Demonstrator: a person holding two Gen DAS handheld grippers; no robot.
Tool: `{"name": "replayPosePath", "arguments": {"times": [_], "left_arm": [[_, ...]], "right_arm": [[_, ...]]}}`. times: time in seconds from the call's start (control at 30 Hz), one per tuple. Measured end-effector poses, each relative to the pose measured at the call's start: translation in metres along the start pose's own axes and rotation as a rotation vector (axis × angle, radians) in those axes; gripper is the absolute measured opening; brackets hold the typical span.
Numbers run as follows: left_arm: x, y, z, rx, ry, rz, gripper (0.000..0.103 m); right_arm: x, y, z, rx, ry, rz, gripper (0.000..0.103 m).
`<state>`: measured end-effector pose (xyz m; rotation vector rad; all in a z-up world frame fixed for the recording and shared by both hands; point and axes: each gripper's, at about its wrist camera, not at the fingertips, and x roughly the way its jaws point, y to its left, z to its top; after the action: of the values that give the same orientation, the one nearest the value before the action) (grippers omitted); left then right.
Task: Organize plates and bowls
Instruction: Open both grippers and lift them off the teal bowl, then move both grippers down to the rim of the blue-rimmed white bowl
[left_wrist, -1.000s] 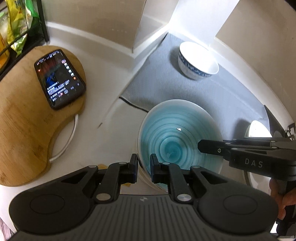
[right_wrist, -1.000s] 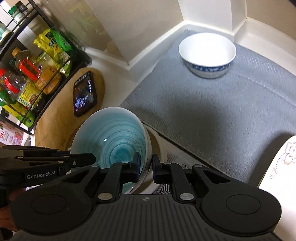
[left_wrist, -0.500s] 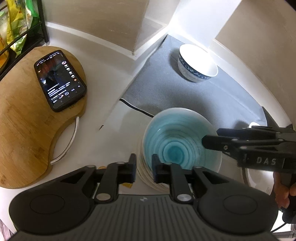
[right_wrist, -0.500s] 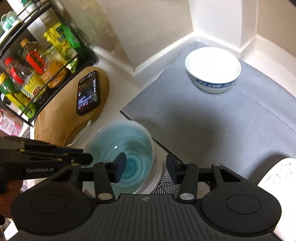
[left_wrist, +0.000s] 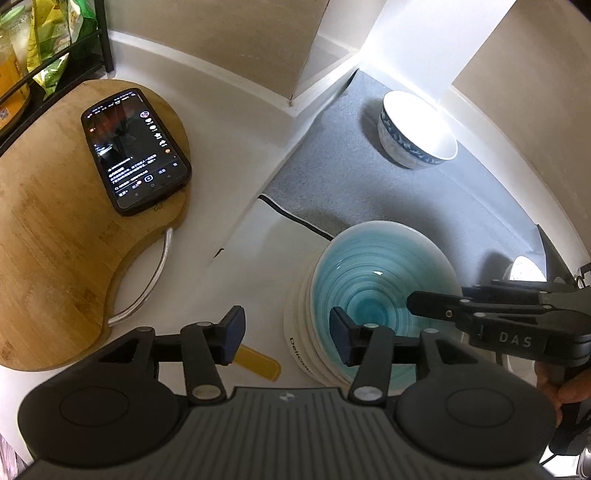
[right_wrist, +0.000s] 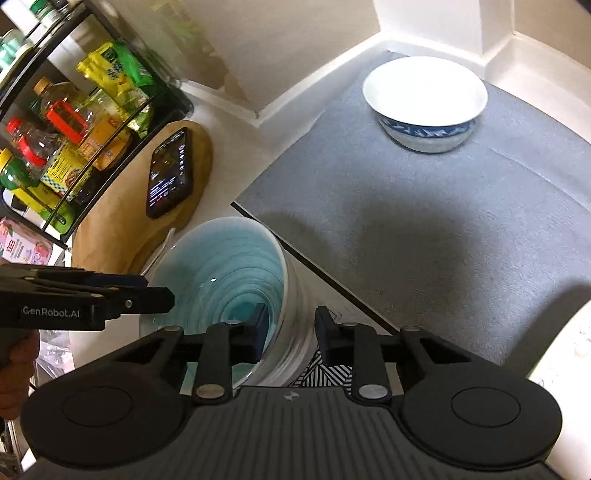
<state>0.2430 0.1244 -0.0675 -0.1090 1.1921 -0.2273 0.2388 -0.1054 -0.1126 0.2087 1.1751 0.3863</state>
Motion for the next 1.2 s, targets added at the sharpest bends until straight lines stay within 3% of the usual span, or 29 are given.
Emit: {"name": "replayPosePath", "arguments": {"times": [0.4,0.5,0.53,0.6,0.77,0.9,1.0,1.2], "left_arm": [[0.011,-0.010,0.010,0.026,0.014,-0.003,0.063],[0.012,-0.012,0.013,0.031,0.015,-0.005,0.071],[0.012,-0.013,0.014,0.034,0.010,-0.007,0.077],[0.010,-0.014,0.018,0.041,-0.009,-0.010,0.085],[0.006,-0.017,0.033,0.035,-0.044,-0.033,0.091],[0.003,-0.023,0.050,0.044,-0.071,-0.041,0.094],[0.001,-0.033,0.064,0.062,-0.095,-0.049,0.103],[0.007,-0.054,0.101,0.080,-0.129,-0.051,0.103]], "right_arm": [[0.007,-0.021,-0.003,0.059,-0.054,0.098,0.029],[0.007,-0.018,-0.001,0.058,-0.038,0.091,0.031],[0.006,-0.018,0.000,0.065,-0.033,0.084,0.032],[0.000,-0.017,0.005,0.067,-0.027,0.070,0.050],[-0.016,-0.019,0.018,0.073,-0.064,0.035,0.061],[-0.021,-0.027,0.030,0.091,-0.098,-0.008,0.064],[-0.025,-0.040,0.041,0.129,-0.121,-0.052,0.064],[-0.037,-0.075,0.064,0.282,-0.202,-0.118,0.065]]}}
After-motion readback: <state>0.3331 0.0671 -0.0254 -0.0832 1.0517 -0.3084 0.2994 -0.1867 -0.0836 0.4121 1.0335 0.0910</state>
